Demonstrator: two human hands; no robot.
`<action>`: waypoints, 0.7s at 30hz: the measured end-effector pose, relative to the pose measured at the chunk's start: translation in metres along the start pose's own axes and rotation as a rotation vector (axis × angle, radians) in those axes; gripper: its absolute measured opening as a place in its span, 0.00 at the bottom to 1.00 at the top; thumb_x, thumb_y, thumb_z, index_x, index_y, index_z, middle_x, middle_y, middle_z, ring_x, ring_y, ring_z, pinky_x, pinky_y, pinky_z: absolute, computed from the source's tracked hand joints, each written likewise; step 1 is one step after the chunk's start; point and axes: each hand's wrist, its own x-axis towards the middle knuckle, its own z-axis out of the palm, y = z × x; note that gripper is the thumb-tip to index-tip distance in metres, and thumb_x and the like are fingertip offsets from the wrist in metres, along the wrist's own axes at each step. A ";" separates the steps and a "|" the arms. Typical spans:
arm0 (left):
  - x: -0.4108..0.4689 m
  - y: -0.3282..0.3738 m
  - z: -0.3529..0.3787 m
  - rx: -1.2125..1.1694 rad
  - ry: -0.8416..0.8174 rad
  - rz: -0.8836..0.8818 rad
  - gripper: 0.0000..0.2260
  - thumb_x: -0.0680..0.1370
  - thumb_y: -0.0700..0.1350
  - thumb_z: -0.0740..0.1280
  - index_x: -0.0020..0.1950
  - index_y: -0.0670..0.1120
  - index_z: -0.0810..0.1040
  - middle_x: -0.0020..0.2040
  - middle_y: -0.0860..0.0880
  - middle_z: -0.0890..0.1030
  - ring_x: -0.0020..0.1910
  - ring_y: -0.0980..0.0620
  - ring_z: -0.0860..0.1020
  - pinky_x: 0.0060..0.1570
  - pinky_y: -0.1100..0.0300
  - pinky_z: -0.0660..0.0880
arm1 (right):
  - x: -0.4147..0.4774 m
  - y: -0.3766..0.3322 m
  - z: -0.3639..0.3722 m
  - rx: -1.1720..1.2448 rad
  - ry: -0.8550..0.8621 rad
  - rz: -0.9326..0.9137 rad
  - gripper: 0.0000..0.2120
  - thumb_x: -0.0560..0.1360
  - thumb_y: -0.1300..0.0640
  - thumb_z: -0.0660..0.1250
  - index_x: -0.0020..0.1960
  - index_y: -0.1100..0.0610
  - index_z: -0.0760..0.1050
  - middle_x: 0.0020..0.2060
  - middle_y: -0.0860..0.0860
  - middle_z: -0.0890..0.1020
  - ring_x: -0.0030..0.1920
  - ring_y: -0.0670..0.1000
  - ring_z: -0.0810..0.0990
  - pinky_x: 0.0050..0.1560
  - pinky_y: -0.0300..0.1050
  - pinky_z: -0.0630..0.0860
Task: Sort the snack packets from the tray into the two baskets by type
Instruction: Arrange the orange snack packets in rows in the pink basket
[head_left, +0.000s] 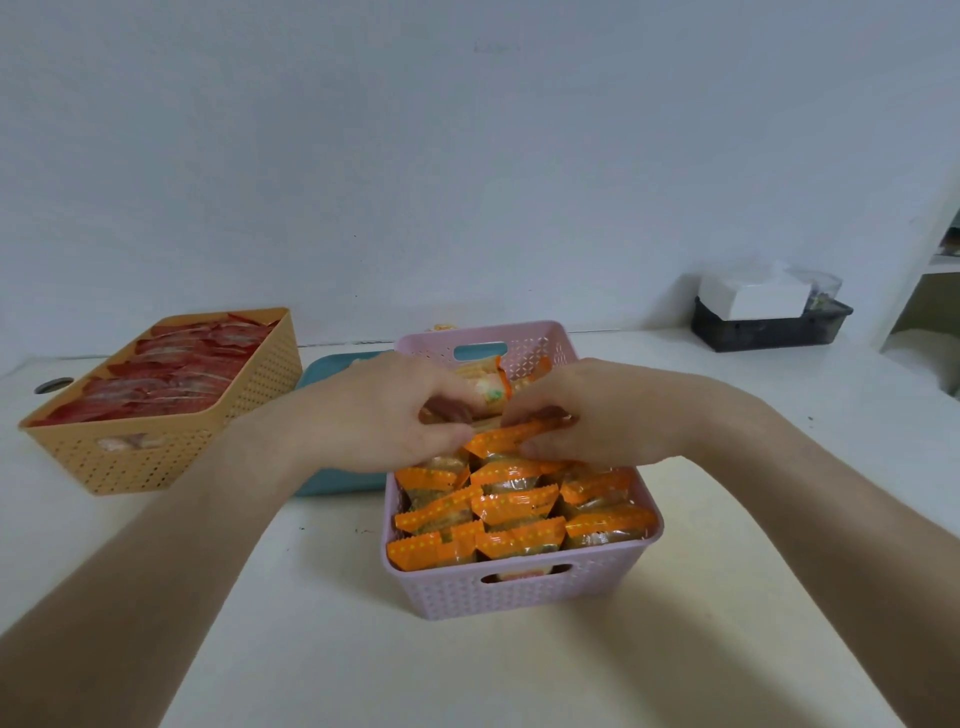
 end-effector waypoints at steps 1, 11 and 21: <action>0.001 0.002 0.002 -0.041 0.004 0.013 0.13 0.77 0.53 0.67 0.62 0.58 0.79 0.55 0.62 0.81 0.54 0.66 0.77 0.57 0.64 0.74 | -0.002 0.000 -0.001 0.004 0.004 0.001 0.12 0.80 0.48 0.61 0.63 0.45 0.75 0.55 0.43 0.80 0.52 0.45 0.78 0.52 0.40 0.75; 0.008 -0.004 0.014 -0.011 -0.022 0.064 0.12 0.75 0.51 0.70 0.57 0.62 0.81 0.38 0.74 0.75 0.45 0.70 0.76 0.46 0.69 0.72 | -0.014 0.007 -0.001 -0.264 0.022 0.195 0.13 0.81 0.55 0.59 0.61 0.40 0.73 0.57 0.43 0.78 0.54 0.48 0.71 0.62 0.53 0.62; 0.015 -0.011 -0.004 -0.005 0.187 -0.034 0.10 0.78 0.48 0.67 0.57 0.57 0.82 0.54 0.59 0.82 0.52 0.61 0.79 0.53 0.65 0.73 | 0.006 0.005 -0.026 0.014 0.225 0.169 0.14 0.80 0.60 0.58 0.58 0.47 0.78 0.55 0.46 0.79 0.54 0.48 0.77 0.56 0.45 0.75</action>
